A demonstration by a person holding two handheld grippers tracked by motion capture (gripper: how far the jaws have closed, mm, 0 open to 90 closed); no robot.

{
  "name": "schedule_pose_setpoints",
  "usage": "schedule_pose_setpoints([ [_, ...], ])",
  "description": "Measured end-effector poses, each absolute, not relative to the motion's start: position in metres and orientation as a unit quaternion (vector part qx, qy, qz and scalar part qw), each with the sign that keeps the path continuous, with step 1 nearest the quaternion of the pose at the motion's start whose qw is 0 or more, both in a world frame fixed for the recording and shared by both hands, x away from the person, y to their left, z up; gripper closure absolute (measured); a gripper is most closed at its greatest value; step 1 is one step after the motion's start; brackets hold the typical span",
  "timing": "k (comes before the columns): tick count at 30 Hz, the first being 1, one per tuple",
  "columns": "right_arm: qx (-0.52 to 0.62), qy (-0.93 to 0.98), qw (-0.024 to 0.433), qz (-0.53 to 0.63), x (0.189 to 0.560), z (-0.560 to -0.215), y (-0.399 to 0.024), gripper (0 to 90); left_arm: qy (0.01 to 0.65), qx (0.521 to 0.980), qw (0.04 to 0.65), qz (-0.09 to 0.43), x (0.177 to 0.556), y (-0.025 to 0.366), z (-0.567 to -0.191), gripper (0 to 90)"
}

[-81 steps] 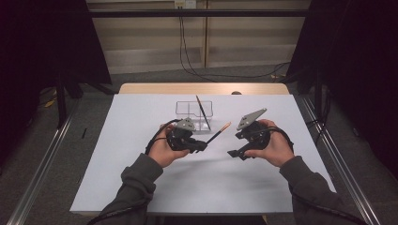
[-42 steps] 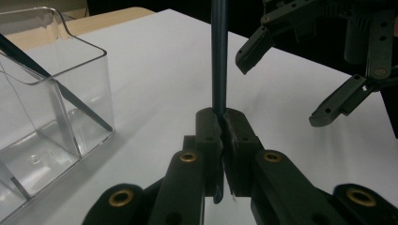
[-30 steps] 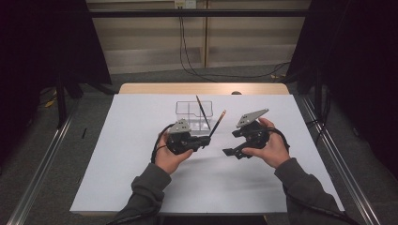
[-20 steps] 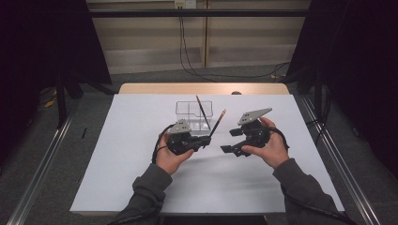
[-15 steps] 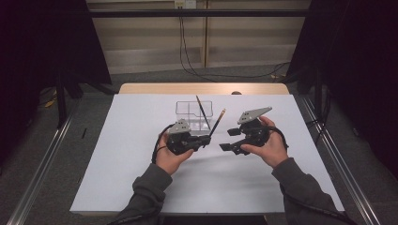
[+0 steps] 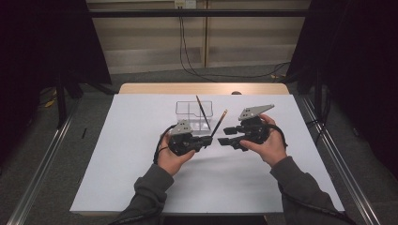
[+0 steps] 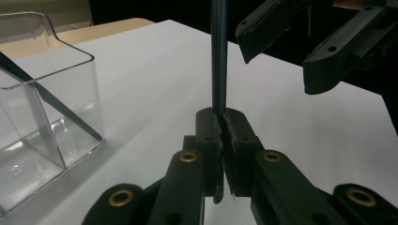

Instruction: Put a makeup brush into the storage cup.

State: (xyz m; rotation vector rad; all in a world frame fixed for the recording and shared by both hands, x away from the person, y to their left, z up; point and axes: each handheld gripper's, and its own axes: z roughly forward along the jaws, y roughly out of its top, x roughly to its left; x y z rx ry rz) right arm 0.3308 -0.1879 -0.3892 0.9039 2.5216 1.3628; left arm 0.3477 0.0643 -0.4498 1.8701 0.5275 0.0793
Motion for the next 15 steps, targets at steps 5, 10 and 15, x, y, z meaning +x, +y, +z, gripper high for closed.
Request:
schedule_pose_setpoints([
  [5,0.303,0.832,0.065,0.459,0.3315,-0.3888,-0.1872,52.0,0.219,0.799,0.56,0.033,0.3468,0.0622,-0.4504,85.5],
  [10,0.306,0.83,0.065,0.462,0.3328,-0.3887,-0.1849,53.7,0.217,0.797,0.563,0.029,0.3447,0.0582,-0.4506,85.5],
  [15,0.306,0.83,0.063,0.463,0.3342,-0.389,-0.183,57.8,0.213,0.799,0.562,0.028,0.3438,0.0571,-0.4494,85.5],
])
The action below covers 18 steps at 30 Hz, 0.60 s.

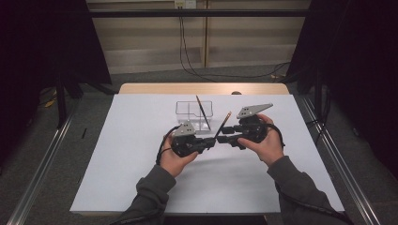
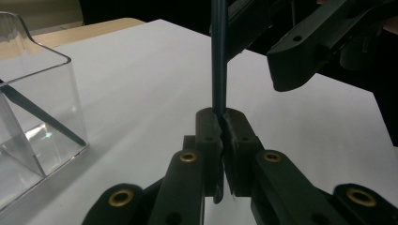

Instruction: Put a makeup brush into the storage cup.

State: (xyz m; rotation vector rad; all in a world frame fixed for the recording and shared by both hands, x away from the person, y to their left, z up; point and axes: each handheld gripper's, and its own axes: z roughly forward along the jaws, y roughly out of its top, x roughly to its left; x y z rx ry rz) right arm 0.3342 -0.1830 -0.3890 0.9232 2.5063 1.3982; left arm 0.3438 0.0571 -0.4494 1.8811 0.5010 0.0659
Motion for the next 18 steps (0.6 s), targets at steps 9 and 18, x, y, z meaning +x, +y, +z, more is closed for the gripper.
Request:
schedule_pose_setpoints([
  [9,0.313,0.824,0.069,0.467,0.335,-0.389,-0.183,69.3,0.212,0.795,0.569,0.013,0.342,0.053,-0.452,85.4],
  [18,0.319,0.813,0.065,0.482,0.335,-0.39,-0.184,80.5,0.217,0.788,0.576,-0.006,0.34,0.047,-0.455,85.3],
])
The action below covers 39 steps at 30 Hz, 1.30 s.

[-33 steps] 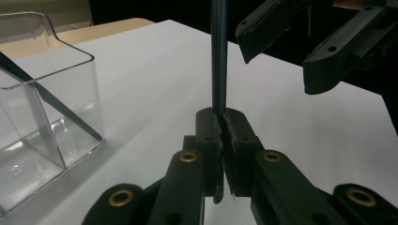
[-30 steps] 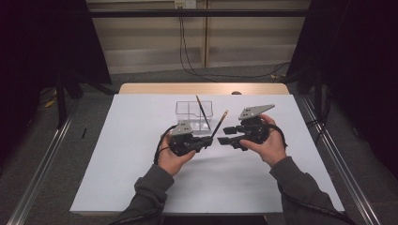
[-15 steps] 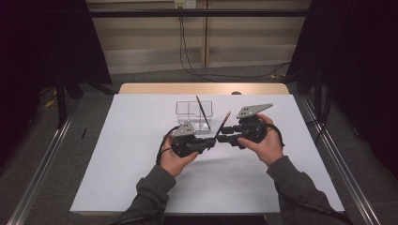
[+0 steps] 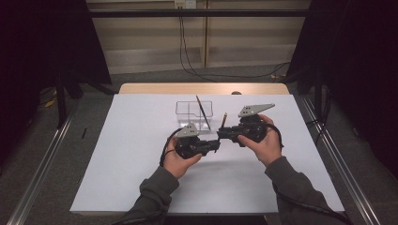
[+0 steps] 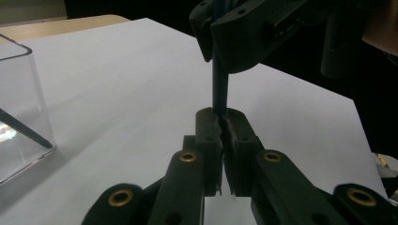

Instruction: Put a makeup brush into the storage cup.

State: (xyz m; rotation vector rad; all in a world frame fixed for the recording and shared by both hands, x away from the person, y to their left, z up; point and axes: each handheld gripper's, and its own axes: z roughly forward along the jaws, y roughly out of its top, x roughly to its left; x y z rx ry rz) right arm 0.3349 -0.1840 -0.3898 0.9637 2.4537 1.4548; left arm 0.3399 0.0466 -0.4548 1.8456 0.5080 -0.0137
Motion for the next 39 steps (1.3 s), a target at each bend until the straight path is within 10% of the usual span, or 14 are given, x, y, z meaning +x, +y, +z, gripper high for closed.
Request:
schedule_pose_setpoints([
  [39,0.329,0.794,0.065,0.507,0.333,-0.3913,-0.1863,84.1,0.236,0.744,0.623,-0.055,0.3418,0.0424,-0.4559,69.6],
])
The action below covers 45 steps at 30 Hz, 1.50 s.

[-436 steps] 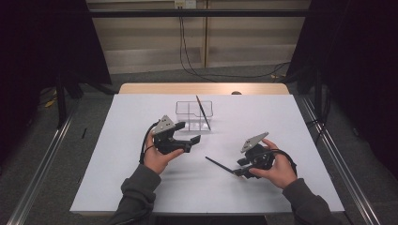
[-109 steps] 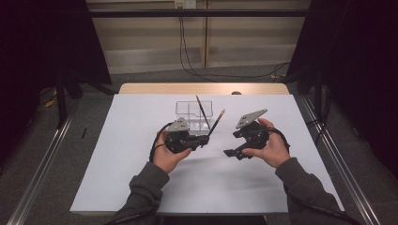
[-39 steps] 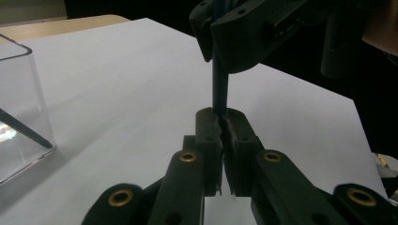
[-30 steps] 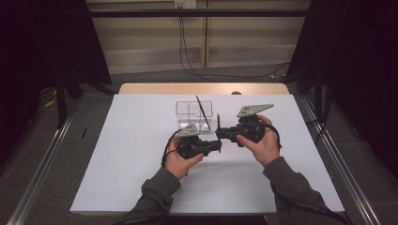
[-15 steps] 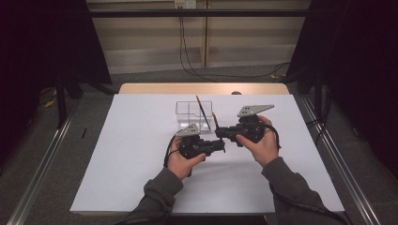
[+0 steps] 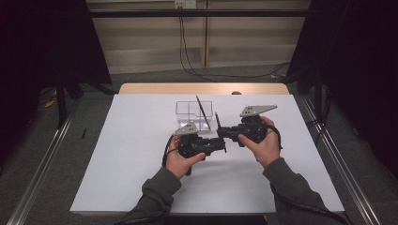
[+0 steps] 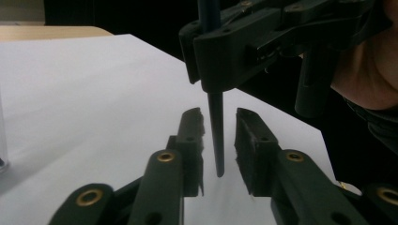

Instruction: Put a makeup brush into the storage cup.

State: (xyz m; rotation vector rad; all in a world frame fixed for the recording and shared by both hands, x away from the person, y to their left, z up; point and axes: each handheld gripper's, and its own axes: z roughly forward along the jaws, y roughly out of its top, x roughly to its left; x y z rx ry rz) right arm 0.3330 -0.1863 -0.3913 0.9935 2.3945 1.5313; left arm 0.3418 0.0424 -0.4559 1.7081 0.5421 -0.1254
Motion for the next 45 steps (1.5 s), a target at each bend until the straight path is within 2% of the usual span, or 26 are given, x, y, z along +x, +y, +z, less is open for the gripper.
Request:
schedule_pose_setpoints([
  [7,0.334,0.788,0.073,0.512,0.333,-0.389,-0.194,84.1,0.233,0.744,0.625,-0.042,0.343,0.045,-0.452,60.4],
  [13,0.337,0.785,0.07,0.515,0.332,-0.391,-0.199,84.1,0.237,0.742,0.626,-0.031,0.345,0.048,-0.449,48.0],
  [22,0.338,0.783,0.071,0.516,0.331,-0.392,-0.204,84.1,0.25,0.731,0.634,-0.012,0.35,0.053,-0.444,21.7],
  [31,0.335,0.784,0.072,0.518,0.33,-0.392,-0.203,84.1,0.252,0.724,0.642,-0.012,0.354,0.057,-0.437,15.7],
  [45,0.328,0.785,0.071,0.52,0.331,-0.393,-0.199,84.1,0.256,0.711,0.655,-0.01,0.361,0.056,-0.421,16.9],
])
